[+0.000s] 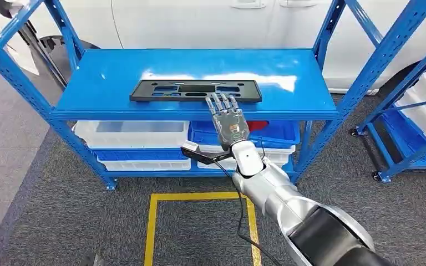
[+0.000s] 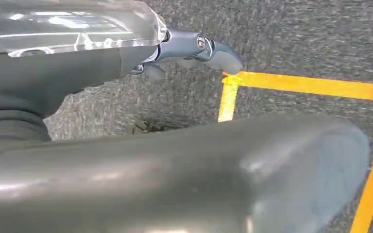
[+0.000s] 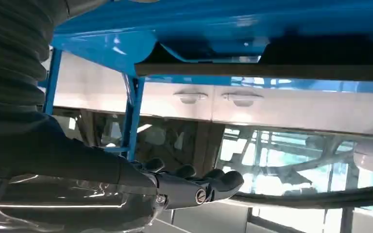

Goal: Take the parts from the cabinet and place them on the table.

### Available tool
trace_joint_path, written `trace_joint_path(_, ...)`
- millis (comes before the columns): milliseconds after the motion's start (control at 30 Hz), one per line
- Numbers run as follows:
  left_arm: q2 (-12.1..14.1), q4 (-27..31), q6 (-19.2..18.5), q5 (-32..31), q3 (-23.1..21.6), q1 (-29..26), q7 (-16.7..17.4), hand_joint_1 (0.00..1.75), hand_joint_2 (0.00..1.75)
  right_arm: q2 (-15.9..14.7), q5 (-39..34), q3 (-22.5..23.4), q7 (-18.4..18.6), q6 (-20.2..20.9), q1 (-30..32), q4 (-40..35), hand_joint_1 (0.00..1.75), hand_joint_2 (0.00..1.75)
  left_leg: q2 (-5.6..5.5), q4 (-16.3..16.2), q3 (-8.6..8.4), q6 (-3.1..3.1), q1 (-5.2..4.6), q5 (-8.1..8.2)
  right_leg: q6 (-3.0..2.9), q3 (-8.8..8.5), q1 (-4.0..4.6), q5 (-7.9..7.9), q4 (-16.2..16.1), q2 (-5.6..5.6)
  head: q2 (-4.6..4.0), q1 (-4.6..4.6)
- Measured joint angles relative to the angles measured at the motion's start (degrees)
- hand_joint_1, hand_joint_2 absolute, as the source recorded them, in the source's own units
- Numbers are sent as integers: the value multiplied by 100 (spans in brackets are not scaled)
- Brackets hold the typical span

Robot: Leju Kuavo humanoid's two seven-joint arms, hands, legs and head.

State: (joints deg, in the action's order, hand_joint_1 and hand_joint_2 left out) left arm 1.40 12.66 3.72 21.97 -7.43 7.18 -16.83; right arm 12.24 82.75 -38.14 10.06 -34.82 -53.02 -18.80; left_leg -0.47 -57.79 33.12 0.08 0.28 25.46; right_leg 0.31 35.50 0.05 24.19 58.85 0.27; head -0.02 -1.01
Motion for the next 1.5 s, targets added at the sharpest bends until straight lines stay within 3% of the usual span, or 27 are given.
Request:
trace_joint_path(100,0,0,0,0,0,1,4,0,0,2,-9,20,-7,-2,12,11,0,175,4,36,-15,-79,18,11,-93,19,13,22,-35,11,0,0)
trace_joint_path(167,-4,0,0,-2,0,11,-2,0,0,7,-13,26,-7,-4,6,2,0,175,12,-29,-31,-143,22,88,-166,-88,-51,13,-124,7,0,0)
trace_joint_path(233,-11,0,-2,-15,-2,15,0,0,0,26,-4,26,-13,-9,-11,4,0,175,15,-689,285,-200,42,400,-217,-145,-57,46,-135,-4,0,-2)
trace_joint_path(300,-9,0,2,-29,0,0,0,0,0,37,20,31,-15,-9,7,17,0,175,16,-1625,823,-244,52,714,-239,-177,-49,83,-133,-3,0,-2)
trace_joint_path(333,-11,0,2,-40,0,-10,0,0,0,37,48,35,-15,-9,21,22,0,175,16,-1858,1014,-252,52,692,-235,-198,-46,104,-132,3,0,-2)
trace_joint_path(367,-11,0,2,-46,-2,-15,0,0,0,37,57,46,-15,-11,30,26,0,175,16,-1736,1016,-248,52,504,-231,-235,-44,130,-132,7,0,-2)
trace_joint_path(400,-11,0,2,-48,0,-14,0,0,0,37,61,59,-15,-11,31,28,0,175,16,-1370,876,-234,52,226,-224,-281,-42,162,-132,9,0,-2)
trace_joint_path(467,-7,0,2,-53,-2,-5,0,0,0,57,72,79,-15,-11,25,33,0,175,17,-287,405,-182,48,-387,-200,-392,-39,236,-132,10,0,-2)
trace_joint_path(533,-9,-2,2,-68,0,12,0,0,0,74,83,92,-15,-9,9,35,0,175,9,80,214,-111,-4,-308,-142,-392,-5,275,-126,22,0,-2)
trace_joint_path(633,-7,-2,2,-70,0,11,2,0,0,111,138,114,-22,-11,17,33,0,175,4,73,226,-19,-6,-272,-49,-397,-14,300,-161,18,0,-2)
trace_joint_path(700,-13,-2,2,-70,0,10,0,0,0,136,172,120,-26,-9,1,31,0,175,10,162,133,39,42,-272,8,-333,-10,452,62,3,0,0)
trace_joint_path(767,-11,-2,2,-88,0,26,0,0,0,149,199,120,-35,-6,6,33,0,175,16,158,115,82,32,-241,31,199,-30,867,1025,4,0,-2)
trace_joint_path(800,-11,-2,2,-94,0,25,0,0,0,147,208,120,-40,-6,36,42,0,175,16,156,108,96,29,-222,42,476,-35,1003,1478,4,0,0)
trace_joint_path(833,-11,-2,2,-101,0,15,0,0,0,147,216,120,-46,-6,65,52,0,175,14,145,100,97,30,-203,50,682,-38,1016,1755,4,0,0)
trace_joint_path(867,-13,-2,2,-105,0,2,0,0,0,147,232,120,-53,-6,84,59,0,175,9,129,83,84,33,-176,56,751,-45,878,1733,3,0,0)
trace_joint_path(900,-15,-2,2,-112,0,-6,0,0,0,147,249,120,-63,-6,88,59,0,175,1,107,52,75,36,-135,55,659,-57,594,1420,2,0,0)
trace_joint_path(967,-24,-2,2,-125,0,1,0,0,0,151,267,120,-70,-6,73,57,0,175,-9,46,-31,37,36,-36,37,252,-80,-67,377,-5,0,0)
trace_joint_path(1033,-22,-7,2,-129,0,21,0,0,0,169,282,120,-79,-4,68,59,0,175,-17,-27,-11,-28,-10,34,2,93,-46,-42,-16,-11,0,0)
trace_joint_path(1133,-22,-7,2,-131,0,12,2,0,0,186,297,122,-83,-4,78,59,0,175,0,33,-39,-116,19,56,-108,105,-21,-8,11,20,0,0)
trace_joint_path(1200,-31,-7,-2,-131,0,18,0,0,0,219,319,122,-83,-6,70,50,0,175,15,-113,-27,-186,34,163,-178,-1,-66,5,-61,13,0,-2)
trace_joint_path(1233,-33,-7,-2,-136,-2,22,0,0,0,249,341,122,-83,-6,61,50,0,175,17,-437,126,-211,40,319,-210,-27,-65,25,-60,10,0,0)
trace_joint_path(1300,-31,-7,-2,-136,0,17,0,0,0,282,369,122,-92,-6,78,50,0,175,17,-1451,671,-253,43,724,-248,-68,-48,68,-59,7,0,-2)
trace_joint_path(1333,-31,-7,-2,-136,0,5,0,0,0,291,376,122,-101,-6,95,52,0,175,17,-1817,910,-260,43,786,-254,-85,-39,87,-57,7,0,-2)
trace_joint_path(1367,-31,-7,-2,-136,0,-8,0,0,0,304,385,122,-103,-6,110,52,0,175,17,-1868,1003,-254,43,697,-254,-108,-35,106,-56,10,0,0)
trace_joint_path(1400,-31,-7,-2,-136,0,-17,0,0,0,317,389,122,-109,-6,115,52,0,175,17,-1626,939,-241,43,465,-250,-145,-31,132,-55,18,0,-2)
trace_joint_path(1467,-28,-7,-2,-136,0,-17,-2,0,0,363,420,122,-125,-6,106,50,0,175,18,-552,480,-184,40,-194,-233,-257,-24,199,-56,28,0,-2)
trace_joint_path(1500,-22,-7,-2,-136,0,-16,-2,0,0,387,439,122,-131,-4,107,50,0,175,19,-103,306,-143,33,-348,-217,-292,-24,236,-60,26,0,0)
